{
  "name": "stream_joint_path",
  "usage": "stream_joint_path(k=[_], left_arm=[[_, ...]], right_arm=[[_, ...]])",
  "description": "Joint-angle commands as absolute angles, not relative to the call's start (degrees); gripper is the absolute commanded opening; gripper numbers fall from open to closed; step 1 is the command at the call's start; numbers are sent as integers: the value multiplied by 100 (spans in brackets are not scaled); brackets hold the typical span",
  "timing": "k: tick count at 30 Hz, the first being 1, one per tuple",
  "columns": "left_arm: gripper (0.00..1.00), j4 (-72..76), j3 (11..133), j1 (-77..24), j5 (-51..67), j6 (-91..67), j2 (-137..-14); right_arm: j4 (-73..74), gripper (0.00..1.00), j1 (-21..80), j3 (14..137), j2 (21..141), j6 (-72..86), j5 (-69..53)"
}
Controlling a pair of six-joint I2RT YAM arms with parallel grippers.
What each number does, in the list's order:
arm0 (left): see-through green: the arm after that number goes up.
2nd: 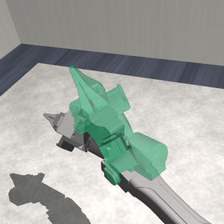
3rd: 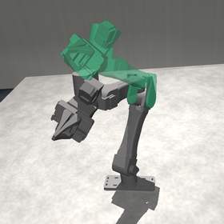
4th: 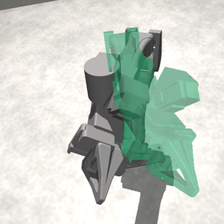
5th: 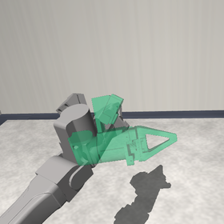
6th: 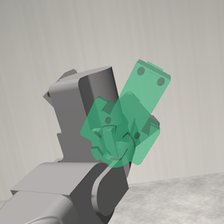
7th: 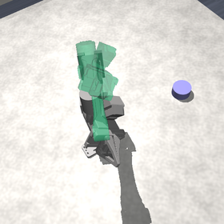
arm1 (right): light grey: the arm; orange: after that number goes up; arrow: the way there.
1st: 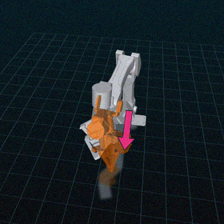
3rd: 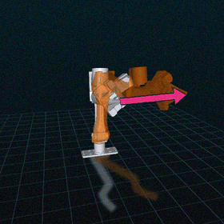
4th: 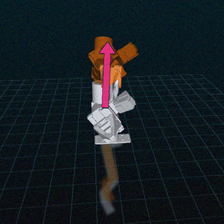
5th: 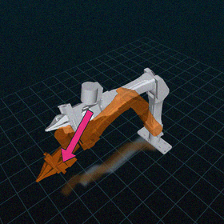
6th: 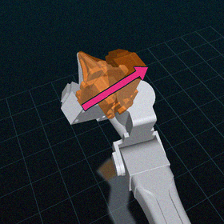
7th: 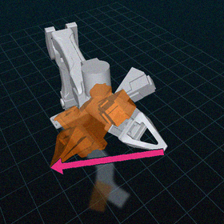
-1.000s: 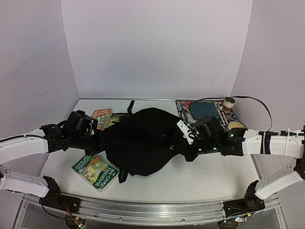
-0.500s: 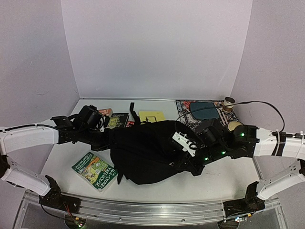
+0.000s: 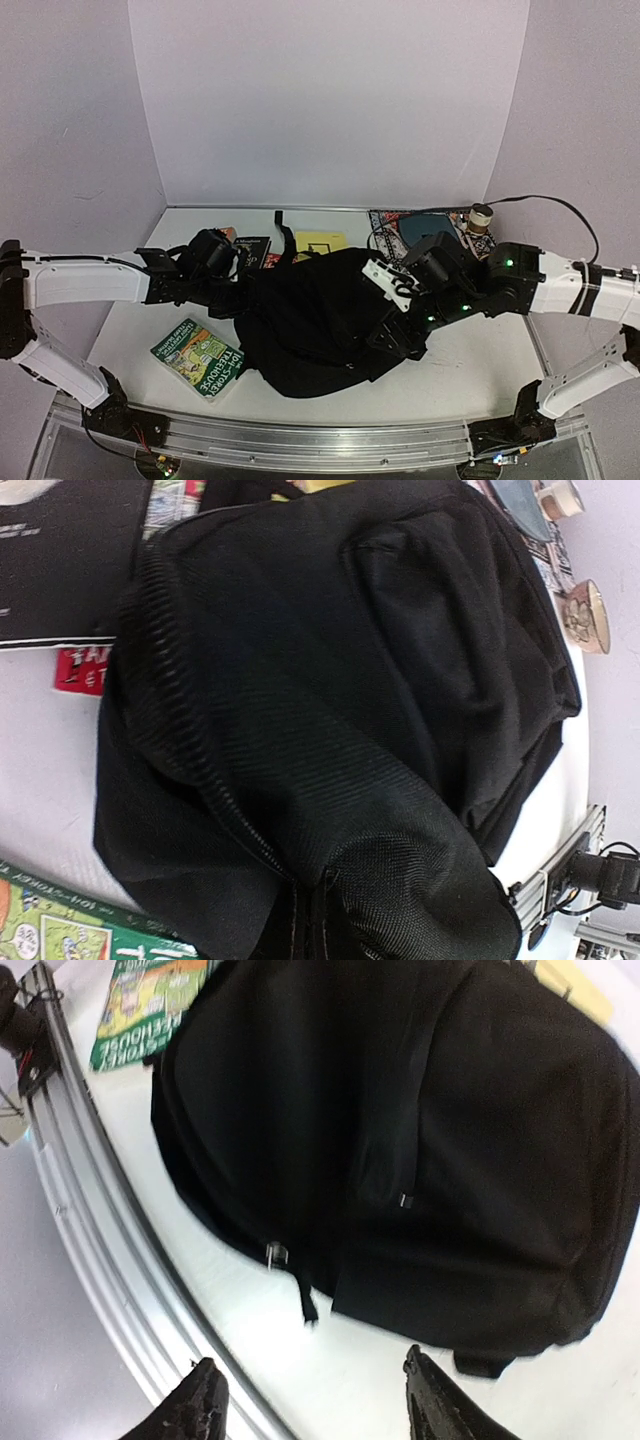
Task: Pack the student bag
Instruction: Place the student bag in the largest pocket of the bag, then open the largest pocket of the student bag.
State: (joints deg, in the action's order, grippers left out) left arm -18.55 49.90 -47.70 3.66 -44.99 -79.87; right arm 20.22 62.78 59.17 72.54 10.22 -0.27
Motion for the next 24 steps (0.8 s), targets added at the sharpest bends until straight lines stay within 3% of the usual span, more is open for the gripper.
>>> stream_joint_path(k=[1, 13, 24], left_arm=[[0, -1105, 5056, -4869, 630, -4563, -7781], [0, -993, 4960, -4962, 748, -4682, -7662], [0, -964, 5186, -5007, 823, -4607, -7985]], right_arm=[[1405, 65, 6294, 6242, 8107, 842, 678], [339, 74, 6541, 7191, 9771, 645, -568], [221, 81, 6611, 7162, 9609, 676, -489]])
